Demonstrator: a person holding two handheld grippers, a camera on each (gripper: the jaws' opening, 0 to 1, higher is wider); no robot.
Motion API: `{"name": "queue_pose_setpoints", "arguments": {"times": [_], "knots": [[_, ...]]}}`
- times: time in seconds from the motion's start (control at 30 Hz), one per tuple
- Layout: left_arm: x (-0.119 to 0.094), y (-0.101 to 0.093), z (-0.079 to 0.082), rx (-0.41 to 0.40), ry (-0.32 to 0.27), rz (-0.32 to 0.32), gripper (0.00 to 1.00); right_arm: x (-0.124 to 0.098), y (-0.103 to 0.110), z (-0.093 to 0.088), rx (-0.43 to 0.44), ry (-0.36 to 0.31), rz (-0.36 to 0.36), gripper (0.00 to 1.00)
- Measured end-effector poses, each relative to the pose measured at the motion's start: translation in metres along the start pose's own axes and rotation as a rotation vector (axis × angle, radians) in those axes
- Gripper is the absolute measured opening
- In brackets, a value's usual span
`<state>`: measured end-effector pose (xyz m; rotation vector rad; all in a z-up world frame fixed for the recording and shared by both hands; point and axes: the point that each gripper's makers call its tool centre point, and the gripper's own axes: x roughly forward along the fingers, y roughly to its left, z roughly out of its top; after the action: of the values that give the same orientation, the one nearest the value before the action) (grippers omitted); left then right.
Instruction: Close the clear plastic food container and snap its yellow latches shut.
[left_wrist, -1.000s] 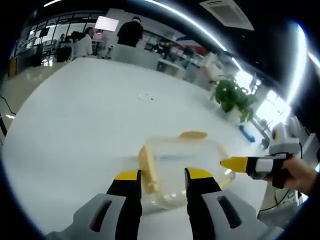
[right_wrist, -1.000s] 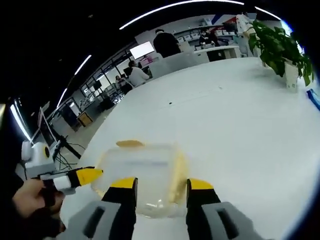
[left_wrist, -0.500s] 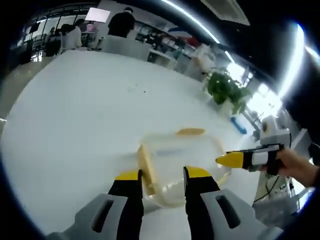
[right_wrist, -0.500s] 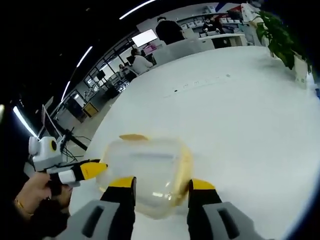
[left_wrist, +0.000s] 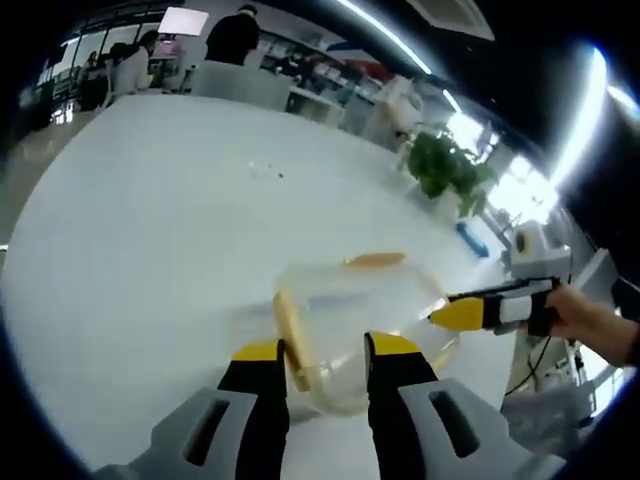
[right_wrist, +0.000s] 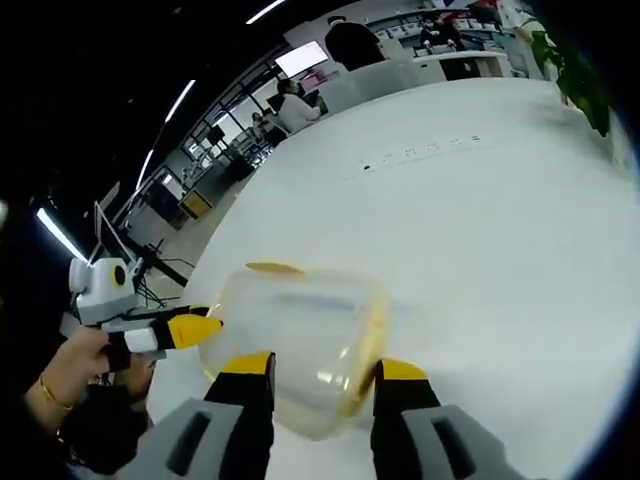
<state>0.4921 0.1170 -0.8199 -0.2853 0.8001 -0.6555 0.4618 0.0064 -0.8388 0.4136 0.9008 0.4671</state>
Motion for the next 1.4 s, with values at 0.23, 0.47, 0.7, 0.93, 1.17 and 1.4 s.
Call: {"name": "queue_pose_setpoints", "arguments": {"times": [0.23, 0.47, 0.7, 0.93, 1.17, 1.4], "knots": [[-0.002, 0.006, 0.000, -0.013, -0.045, 0.024, 0.27, -0.002, -0.003, 0.008, -0.023, -0.015, 0.015, 0.37], [-0.006, 0.004, -0.004, -0.023, -0.057, 0.051, 0.28, -0.005, -0.005, 0.013, -0.043, -0.015, 0.036, 0.37], [-0.007, -0.001, -0.010, -0.038, -0.082, 0.076, 0.28, -0.010, -0.009, 0.013, -0.072, -0.040, 0.056, 0.37], [-0.013, -0.012, -0.022, -0.040, -0.092, 0.087, 0.29, -0.019, -0.009, 0.008, -0.098, -0.074, 0.071, 0.37], [-0.014, -0.014, -0.024, -0.041, -0.101, 0.102, 0.29, -0.020, -0.010, 0.006, -0.103, -0.072, 0.073, 0.37], [-0.015, -0.014, -0.023, -0.037, -0.115, 0.105, 0.30, -0.021, -0.008, 0.005, -0.099, -0.070, 0.069, 0.39]]}}
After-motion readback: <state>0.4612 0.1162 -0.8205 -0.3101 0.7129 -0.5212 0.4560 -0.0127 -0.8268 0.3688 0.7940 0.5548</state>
